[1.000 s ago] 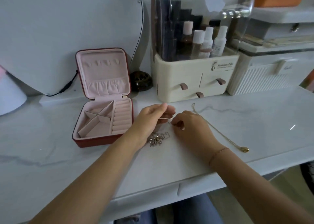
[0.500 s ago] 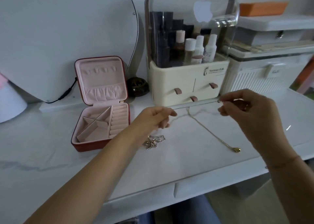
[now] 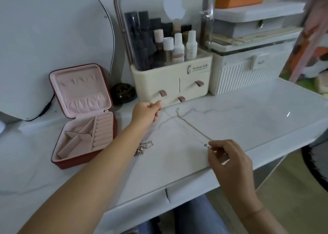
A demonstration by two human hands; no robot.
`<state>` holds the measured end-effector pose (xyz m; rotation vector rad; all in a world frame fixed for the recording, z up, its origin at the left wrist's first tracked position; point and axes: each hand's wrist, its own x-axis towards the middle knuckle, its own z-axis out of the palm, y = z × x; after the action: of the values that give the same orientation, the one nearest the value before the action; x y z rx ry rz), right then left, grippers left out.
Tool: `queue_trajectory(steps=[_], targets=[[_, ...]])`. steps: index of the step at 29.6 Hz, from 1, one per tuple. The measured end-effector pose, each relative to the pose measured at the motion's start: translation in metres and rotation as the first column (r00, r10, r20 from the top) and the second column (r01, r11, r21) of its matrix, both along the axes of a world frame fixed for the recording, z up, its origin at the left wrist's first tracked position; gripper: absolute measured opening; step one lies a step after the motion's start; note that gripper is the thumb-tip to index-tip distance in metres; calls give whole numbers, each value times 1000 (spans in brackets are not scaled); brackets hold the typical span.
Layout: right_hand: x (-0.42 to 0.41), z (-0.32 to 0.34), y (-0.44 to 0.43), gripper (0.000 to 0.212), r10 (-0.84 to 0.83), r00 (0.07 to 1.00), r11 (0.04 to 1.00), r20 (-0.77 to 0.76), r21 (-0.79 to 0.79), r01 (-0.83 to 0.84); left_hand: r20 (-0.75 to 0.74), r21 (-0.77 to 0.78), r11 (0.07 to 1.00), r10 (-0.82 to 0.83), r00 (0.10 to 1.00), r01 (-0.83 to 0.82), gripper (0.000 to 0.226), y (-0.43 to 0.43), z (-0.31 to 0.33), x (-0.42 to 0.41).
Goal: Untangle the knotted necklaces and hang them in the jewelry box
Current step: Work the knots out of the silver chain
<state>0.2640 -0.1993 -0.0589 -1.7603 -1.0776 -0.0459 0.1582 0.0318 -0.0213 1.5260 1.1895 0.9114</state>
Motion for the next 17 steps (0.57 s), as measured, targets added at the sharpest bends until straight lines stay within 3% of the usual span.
queue_trajectory(steps=[4, 8, 12, 17], targets=[[-1, -10, 0, 23, -53, 990, 999, 131, -5, 54, -113, 112, 994, -2, 994, 15, 37, 4, -7, 9], [0, -13, -1, 23, -73, 988, 997, 137, 1, 74, -214, 219, 972, -36, 976, 84, 21, 5, -9, 12], [0, -14, 0, 24, -69, 992, 998, 104, -7, 70, -209, 237, 967, -40, 977, 90, 7, 0, -9, 11], [1, -15, -1, 23, -74, 994, 997, 84, 0, 74, -175, 238, 967, -55, 983, 96, 10, -7, 4, -6]])
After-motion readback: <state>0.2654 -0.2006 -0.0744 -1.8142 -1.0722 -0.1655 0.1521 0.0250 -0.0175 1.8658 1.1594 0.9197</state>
